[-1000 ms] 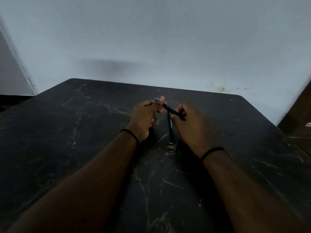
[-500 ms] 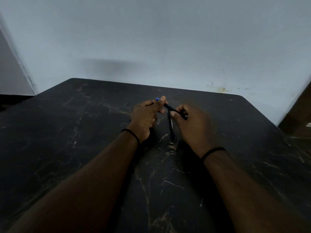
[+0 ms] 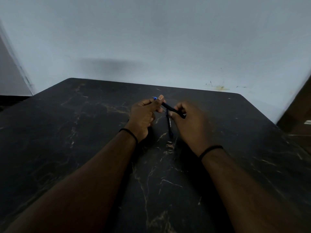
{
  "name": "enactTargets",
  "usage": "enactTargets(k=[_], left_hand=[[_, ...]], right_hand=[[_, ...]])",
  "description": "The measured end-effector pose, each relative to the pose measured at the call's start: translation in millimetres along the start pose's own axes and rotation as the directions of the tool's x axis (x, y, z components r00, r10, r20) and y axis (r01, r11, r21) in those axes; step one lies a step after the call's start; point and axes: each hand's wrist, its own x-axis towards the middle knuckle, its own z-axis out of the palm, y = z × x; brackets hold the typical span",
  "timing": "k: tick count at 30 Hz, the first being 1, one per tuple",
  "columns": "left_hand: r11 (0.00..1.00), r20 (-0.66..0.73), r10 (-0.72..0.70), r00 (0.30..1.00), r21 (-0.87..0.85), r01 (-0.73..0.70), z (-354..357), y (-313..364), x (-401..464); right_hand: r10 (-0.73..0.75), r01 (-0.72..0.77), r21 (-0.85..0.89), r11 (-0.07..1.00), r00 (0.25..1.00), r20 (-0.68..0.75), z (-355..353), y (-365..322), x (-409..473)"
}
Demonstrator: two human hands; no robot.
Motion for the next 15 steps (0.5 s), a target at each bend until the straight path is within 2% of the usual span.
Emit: enactTargets(k=[4,9,15], left_hand=[[1.000,-0.008,0.000,1.000,0.011,0.000,-0.4,-0.2,0.9],[1.000,0.001,0.014,1.000,-0.008,-0.014,0.4,-1.4,1.3],[1.000,0.005,0.012,1.000,-0.014,-0.012,-2.1,-2.7,3.0]], right_hand=[[-0.054,0.054,-0.053,0.997,0.999,0.005,-1.2,-3.0,-0.4],[0.015,-0.013,0.029,0.999,0.999,-0.041,-2.3,-5.3,-1.4],[-0.018,0.018,-0.067,0.998,1.000,0.001,-6.1,-5.9,-1.4]])
